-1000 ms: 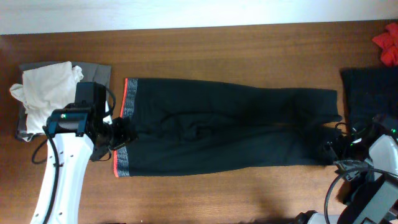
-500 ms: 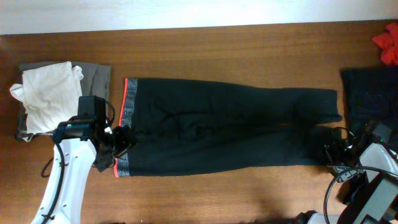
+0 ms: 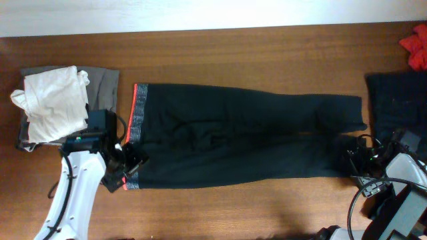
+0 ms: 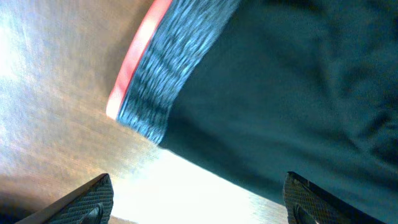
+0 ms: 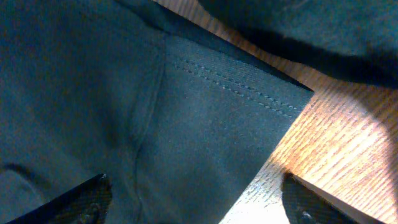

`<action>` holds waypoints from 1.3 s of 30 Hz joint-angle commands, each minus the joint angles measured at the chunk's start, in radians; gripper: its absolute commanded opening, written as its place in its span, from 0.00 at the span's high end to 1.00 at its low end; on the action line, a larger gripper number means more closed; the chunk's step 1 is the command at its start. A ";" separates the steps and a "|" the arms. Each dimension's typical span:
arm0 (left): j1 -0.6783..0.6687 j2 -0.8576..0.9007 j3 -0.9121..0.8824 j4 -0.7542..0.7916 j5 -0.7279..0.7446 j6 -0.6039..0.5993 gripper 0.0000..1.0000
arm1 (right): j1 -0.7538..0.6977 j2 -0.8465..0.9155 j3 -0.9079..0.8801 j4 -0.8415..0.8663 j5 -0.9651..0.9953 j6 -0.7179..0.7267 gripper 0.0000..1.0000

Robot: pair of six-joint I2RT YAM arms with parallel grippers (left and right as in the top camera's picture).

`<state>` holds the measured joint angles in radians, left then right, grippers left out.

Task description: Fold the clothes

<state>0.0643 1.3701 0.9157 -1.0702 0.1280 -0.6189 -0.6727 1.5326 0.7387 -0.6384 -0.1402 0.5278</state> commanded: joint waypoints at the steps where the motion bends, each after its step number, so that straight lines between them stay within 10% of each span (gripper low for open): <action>1: 0.006 -0.002 -0.042 0.005 0.007 -0.081 0.13 | -0.002 0.019 -0.014 -0.003 0.018 0.005 0.06; 14: 0.006 -0.002 -0.226 0.128 0.007 -0.297 0.19 | -0.002 0.019 -0.014 -0.005 0.018 0.001 0.11; 39: 0.006 -0.002 -0.279 0.259 -0.065 -0.306 0.54 | -0.002 0.019 -0.014 -0.023 0.008 0.005 0.20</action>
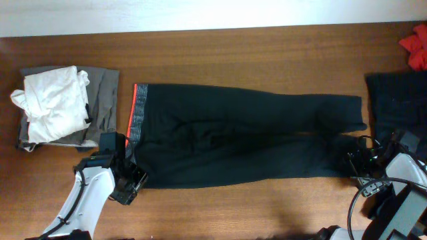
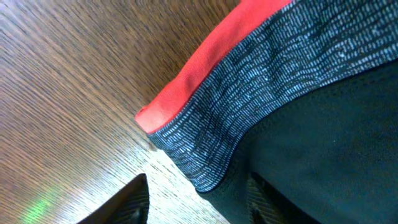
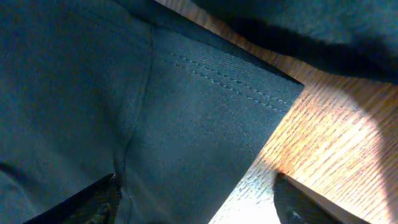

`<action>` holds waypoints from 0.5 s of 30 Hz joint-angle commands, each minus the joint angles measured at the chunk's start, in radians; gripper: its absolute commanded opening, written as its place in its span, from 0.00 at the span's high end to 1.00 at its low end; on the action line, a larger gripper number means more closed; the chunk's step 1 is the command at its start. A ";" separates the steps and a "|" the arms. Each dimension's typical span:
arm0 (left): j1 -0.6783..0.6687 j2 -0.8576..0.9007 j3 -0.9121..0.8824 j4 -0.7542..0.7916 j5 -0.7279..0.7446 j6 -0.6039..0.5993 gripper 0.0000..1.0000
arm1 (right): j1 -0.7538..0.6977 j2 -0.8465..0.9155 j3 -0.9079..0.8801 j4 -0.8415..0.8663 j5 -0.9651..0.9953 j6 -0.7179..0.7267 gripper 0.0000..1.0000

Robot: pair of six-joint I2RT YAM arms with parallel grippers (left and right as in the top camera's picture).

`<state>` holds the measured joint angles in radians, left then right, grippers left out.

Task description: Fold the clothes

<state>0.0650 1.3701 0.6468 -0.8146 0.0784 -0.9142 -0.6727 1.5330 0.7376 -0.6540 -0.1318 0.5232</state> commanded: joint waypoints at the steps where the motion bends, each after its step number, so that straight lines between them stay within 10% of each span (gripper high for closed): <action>1: 0.005 -0.002 -0.010 0.004 -0.016 -0.010 0.57 | -0.002 0.018 -0.013 -0.007 0.000 0.010 0.23; 15: 0.005 -0.002 -0.011 0.029 -0.022 -0.010 0.77 | -0.002 0.018 -0.013 -0.003 0.000 0.010 0.39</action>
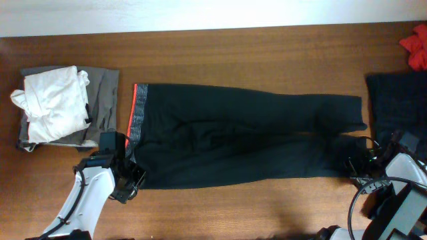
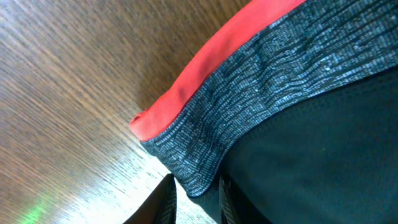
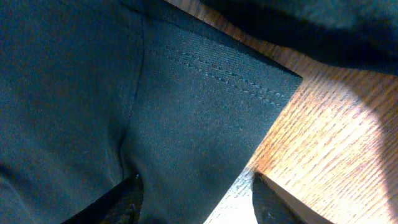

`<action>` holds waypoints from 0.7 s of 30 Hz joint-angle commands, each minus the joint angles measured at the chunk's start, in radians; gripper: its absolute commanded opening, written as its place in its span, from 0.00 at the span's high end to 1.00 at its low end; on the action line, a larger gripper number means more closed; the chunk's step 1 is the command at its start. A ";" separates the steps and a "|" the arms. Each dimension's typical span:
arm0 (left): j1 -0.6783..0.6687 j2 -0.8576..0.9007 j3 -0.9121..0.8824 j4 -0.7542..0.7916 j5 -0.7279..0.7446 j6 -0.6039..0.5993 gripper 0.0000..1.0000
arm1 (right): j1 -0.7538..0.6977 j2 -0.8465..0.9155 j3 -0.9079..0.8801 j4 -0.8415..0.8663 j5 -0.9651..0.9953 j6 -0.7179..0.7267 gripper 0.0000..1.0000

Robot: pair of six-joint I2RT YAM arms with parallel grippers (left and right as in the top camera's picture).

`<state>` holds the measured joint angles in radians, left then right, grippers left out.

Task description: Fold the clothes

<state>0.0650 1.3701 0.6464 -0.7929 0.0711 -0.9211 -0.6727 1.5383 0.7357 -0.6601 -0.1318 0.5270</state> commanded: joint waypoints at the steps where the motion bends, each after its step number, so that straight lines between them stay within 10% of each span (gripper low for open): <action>1: 0.005 -0.002 -0.011 0.008 -0.016 -0.003 0.76 | -0.002 0.013 -0.011 0.003 0.000 0.006 0.38; 4: 0.005 -0.002 -0.012 0.008 -0.016 -0.003 0.76 | -0.002 0.013 -0.011 0.002 0.001 0.005 0.15; 21: 0.005 -0.002 -0.097 0.098 -0.049 -0.003 0.58 | -0.002 0.013 -0.011 0.014 0.001 0.014 0.35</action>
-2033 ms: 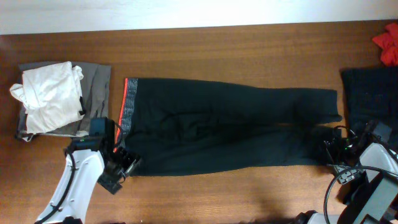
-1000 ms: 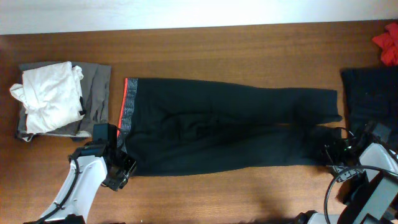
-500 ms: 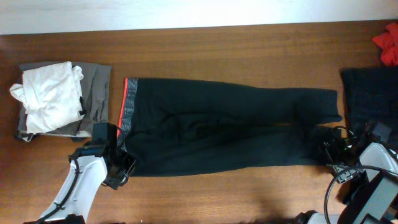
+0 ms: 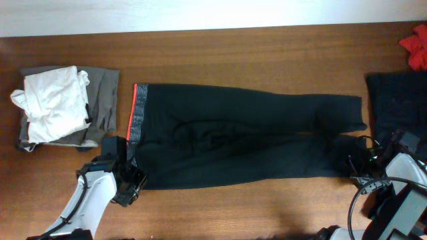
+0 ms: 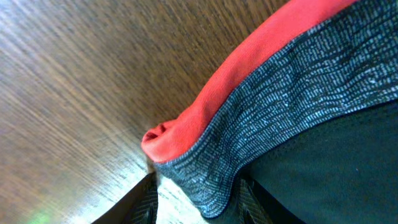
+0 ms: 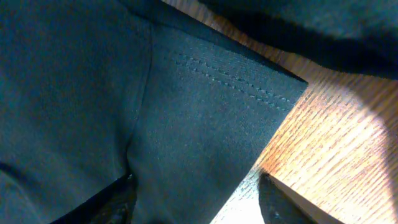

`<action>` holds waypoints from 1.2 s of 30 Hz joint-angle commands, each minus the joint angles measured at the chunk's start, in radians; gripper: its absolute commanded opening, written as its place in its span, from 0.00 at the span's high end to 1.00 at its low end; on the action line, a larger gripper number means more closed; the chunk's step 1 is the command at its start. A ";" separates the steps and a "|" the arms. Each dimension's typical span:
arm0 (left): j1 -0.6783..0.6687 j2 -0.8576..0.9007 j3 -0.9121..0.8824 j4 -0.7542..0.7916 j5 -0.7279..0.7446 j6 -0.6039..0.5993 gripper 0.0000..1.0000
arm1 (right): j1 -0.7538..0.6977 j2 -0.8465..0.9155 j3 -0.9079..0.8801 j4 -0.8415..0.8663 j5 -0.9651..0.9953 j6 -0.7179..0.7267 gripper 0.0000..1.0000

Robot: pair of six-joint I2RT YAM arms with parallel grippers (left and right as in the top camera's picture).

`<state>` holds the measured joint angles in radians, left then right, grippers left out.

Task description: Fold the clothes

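Black leggings lie flat across the wooden table, with the grey, red-edged waistband at the left and the leg hems at the right. My left gripper sits at the near waistband corner. That corner lies between its partly open fingers, with a gap on the left side. My right gripper is at the near leg hem. It is also open. One of its fingers rests over bare wood and the hem corner lies between the two.
A folded pile, white cloth on grey, lies left of the waistband. A dark garment lies at the right edge beyond the hems, and a red cloth sits in the far right corner.
The fingers of both grippers stand slightly wider apart around the cloth than before. The left wrist view sits closer on the red waistband corner. The leggings have not shifted.
Both grippers first hung wide open over the near waistband corner and the near leg hem. At the following two moments their fingers were narrower around those corners. Now they are a little wider again, with the cloth still flat on the table.
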<state>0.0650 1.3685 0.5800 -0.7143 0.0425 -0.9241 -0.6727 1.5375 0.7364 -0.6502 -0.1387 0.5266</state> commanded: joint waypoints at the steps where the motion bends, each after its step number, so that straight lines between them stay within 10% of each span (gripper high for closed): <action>1: 0.005 0.000 -0.032 0.026 -0.020 0.000 0.57 | -0.002 0.014 -0.012 0.006 0.008 0.015 0.39; 6: 0.005 0.000 -0.032 0.049 -0.020 0.000 0.58 | -0.002 0.014 -0.012 0.012 0.008 0.030 0.65; 10: 0.005 0.000 -0.032 0.047 -0.020 0.002 0.84 | -0.002 0.014 -0.012 0.011 0.008 0.029 0.96; 13: 0.005 0.000 -0.030 0.048 -0.004 0.031 0.99 | -0.002 0.013 -0.009 0.007 0.008 0.029 0.96; 22: 0.005 0.000 0.072 0.018 0.204 0.354 1.00 | -0.002 0.011 0.130 -0.154 -0.008 -0.040 0.96; 36: 0.005 0.000 0.405 -0.267 0.169 0.490 0.99 | 0.002 0.011 0.431 -0.404 -0.095 -0.104 0.96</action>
<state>0.0696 1.3670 0.9112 -0.9562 0.2283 -0.4896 -0.6727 1.5440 1.1088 -1.0386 -0.1967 0.4454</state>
